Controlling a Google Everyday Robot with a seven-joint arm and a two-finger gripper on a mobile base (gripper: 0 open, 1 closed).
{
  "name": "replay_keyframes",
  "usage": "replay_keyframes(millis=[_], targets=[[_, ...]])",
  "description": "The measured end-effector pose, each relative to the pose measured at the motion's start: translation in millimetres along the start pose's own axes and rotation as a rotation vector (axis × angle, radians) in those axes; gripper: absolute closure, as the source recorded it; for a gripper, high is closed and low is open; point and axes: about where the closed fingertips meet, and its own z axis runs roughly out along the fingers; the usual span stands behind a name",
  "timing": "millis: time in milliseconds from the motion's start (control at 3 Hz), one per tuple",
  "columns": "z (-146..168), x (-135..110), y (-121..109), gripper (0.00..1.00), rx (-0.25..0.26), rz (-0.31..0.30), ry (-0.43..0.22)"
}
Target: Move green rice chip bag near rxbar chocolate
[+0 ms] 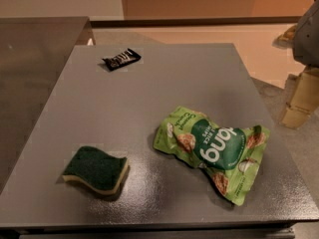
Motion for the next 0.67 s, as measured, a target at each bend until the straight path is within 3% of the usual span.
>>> replay_keyframes(millis=[333,667], targets=[[-1,-1,0,0.0,0.0,-0.003,-0.002],[10,-12,19,0.0,-0.045,-0.036,-0.022]])
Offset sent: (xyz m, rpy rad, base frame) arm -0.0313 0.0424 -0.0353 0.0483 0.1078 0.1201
